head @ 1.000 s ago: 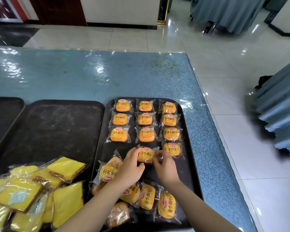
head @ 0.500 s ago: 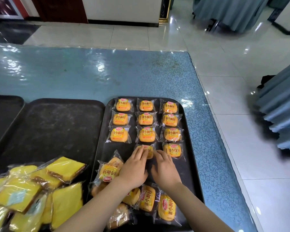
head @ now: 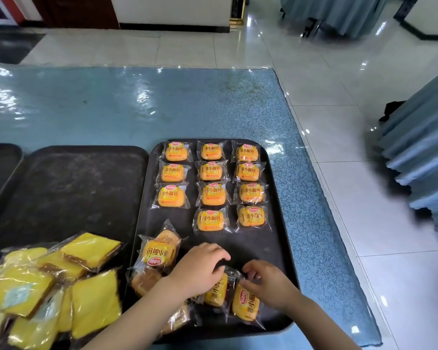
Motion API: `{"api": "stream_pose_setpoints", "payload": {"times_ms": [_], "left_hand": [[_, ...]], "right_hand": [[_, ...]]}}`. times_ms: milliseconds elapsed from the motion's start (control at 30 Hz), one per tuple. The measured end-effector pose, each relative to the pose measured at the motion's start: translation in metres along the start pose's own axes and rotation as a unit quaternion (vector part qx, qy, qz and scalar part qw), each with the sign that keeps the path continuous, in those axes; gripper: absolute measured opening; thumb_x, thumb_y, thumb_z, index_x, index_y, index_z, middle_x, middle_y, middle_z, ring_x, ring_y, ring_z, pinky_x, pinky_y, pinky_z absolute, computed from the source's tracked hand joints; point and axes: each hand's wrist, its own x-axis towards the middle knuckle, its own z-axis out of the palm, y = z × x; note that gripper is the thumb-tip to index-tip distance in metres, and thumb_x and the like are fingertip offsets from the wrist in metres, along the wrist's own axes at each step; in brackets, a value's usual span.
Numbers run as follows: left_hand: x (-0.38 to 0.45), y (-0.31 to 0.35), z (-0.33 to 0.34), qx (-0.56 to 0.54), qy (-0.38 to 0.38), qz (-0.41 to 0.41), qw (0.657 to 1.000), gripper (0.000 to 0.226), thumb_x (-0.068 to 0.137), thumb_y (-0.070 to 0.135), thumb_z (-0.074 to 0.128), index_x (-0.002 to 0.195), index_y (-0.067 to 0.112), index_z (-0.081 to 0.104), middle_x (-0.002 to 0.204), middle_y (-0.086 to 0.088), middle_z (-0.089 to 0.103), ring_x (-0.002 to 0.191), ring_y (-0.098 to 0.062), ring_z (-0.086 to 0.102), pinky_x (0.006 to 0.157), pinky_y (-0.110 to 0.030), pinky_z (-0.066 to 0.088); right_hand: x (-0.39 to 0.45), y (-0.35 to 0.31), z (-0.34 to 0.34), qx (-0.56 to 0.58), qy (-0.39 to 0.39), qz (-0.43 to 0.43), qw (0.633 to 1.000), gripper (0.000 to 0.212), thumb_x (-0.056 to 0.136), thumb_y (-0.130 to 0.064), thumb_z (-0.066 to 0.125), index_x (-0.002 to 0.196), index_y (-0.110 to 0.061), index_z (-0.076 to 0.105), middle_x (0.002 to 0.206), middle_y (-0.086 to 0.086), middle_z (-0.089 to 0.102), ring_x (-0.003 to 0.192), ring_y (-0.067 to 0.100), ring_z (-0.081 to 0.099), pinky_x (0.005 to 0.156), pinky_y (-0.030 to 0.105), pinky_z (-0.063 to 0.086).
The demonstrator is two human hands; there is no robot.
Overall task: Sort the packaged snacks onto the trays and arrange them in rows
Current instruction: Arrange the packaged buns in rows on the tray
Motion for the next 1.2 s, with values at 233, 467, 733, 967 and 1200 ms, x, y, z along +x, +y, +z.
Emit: {"api": "stream_pose_setpoints", "payload": {"times_ms": [233, 467, 733, 967, 1200], "left_hand": [[-0.007, 0.005, 0.009, 0.014, -0.049, -0.014, 0.999, 0.03, 0.094, 0.038, 0.052, 0.123, 0.032, 0.056, 0.119, 0.014, 0.059, 0.111, -0.007, 0.049, 0.095, -0.027, 0.043], [-0.008, 0.013, 0.011, 0.044, -0.083, -0.024, 0.995, 0.033, 0.094, 0.041, 0.053, 0.125, 0.03, 0.054, 0.121, 0.011, 0.06, 0.11, -0.011, 0.055, 0.099, -0.033, 0.044], [0.005, 0.037, 0.016, 0.016, -0.069, 0.009, 0.997, 0.067, 0.098, 0.04, 0.047, 0.154, 0.032, 0.012, 0.16, 0.008, 0.019, 0.142, -0.016, 0.031, 0.11, -0.032, 0.038], [0.016, 0.041, 0.032, 0.078, -0.077, -0.002, 0.994, 0.072, 0.098, 0.039, 0.047, 0.155, 0.03, 0.004, 0.161, 0.001, 0.015, 0.143, -0.022, 0.026, 0.115, -0.039, 0.031], [0.021, 0.043, 0.038, 0.077, -0.054, -0.023, 0.995, 0.078, 0.098, 0.039, 0.048, 0.155, 0.026, -0.003, 0.163, 0.0, 0.008, 0.147, -0.02, 0.02, 0.118, -0.039, 0.027]], "right_hand": [[0.0, 0.006, -0.015, -0.018, 0.031, 0.049, 0.998, 0.011, 0.085, -0.028, 0.063, 0.077, -0.03, 0.056, 0.077, -0.011, 0.062, 0.075, 0.004, 0.059, 0.072, 0.023, 0.047], [0.005, 0.021, -0.03, 0.023, 0.197, 0.153, 0.968, 0.008, 0.09, -0.025, 0.061, 0.083, -0.02, 0.06, 0.084, 0.003, 0.067, 0.085, 0.027, 0.063, 0.066, 0.029, 0.04], [0.001, 0.025, -0.027, 0.085, 0.28, 0.144, 0.945, 0.011, 0.092, -0.022, 0.059, 0.101, -0.016, 0.057, 0.096, 0.006, 0.065, 0.089, 0.031, 0.062, 0.07, 0.034, 0.044], [-0.021, 0.032, 0.007, 0.018, 0.21, 0.011, 0.977, 0.056, 0.09, -0.014, 0.057, 0.144, -0.019, 0.041, 0.158, -0.002, 0.025, 0.136, 0.014, 0.04, 0.097, 0.022, 0.04], [-0.013, 0.036, 0.008, -0.012, 0.167, -0.033, 0.985, 0.075, 0.091, -0.024, 0.052, 0.154, -0.023, 0.012, 0.162, -0.006, -0.001, 0.148, 0.012, 0.017, 0.108, 0.016, 0.026]]}}
